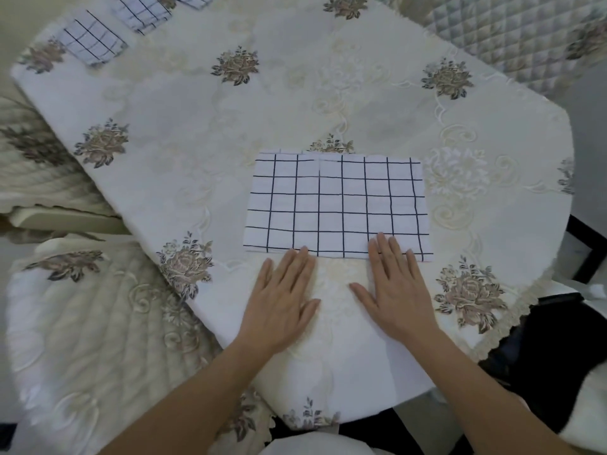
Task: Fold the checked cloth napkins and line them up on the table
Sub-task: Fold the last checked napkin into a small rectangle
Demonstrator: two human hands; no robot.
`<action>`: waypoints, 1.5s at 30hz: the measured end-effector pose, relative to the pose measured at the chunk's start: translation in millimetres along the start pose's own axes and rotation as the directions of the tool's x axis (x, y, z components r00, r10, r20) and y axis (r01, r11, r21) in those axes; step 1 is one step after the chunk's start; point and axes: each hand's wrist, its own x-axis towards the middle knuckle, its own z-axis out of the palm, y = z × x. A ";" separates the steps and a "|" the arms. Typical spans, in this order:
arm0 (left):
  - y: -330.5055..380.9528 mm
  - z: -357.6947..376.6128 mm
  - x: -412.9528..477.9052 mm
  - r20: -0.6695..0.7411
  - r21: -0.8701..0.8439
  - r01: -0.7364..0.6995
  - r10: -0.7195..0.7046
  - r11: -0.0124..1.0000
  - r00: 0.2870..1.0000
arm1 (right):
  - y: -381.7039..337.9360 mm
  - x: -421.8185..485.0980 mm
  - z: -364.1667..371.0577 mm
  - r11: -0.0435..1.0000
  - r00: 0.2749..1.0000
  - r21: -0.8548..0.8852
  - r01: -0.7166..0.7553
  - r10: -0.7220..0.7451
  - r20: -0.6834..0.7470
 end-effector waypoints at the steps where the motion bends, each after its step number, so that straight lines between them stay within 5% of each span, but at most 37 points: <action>1: -4.7 -0.3 -0.1 -0.008 0.008 0.012 -0.012 1.000 1.000 | 1.3 -1.5 1.1 1.000 1.000 0.006 0.000 0.000 0.009; 12: -33.0 -4.6 -15.0 -0.053 0.009 0.157 -0.156 0.988 0.986 | 15.3 -15.2 -2.6 0.999 1.000 0.031 0.006 -0.007 0.018; 18: -26.8 -33.2 35.9 -0.215 -0.060 0.149 -0.158 0.987 0.964 | 9.4 23.0 -26.2 0.990 0.988 0.137 -0.036 0.056 -0.142; 25: -30.9 -19.7 120.3 -0.033 -0.084 0.141 -0.145 0.986 0.989 | 25.0 101.1 -17.7 0.985 0.992 0.133 -0.111 0.118 -0.046; 45: -64.8 -7.4 170.6 -0.085 -0.032 0.009 -0.011 0.999 0.996 | 39.6 97.9 -1.1 0.964 0.966 0.111 -0.242 0.250 -0.061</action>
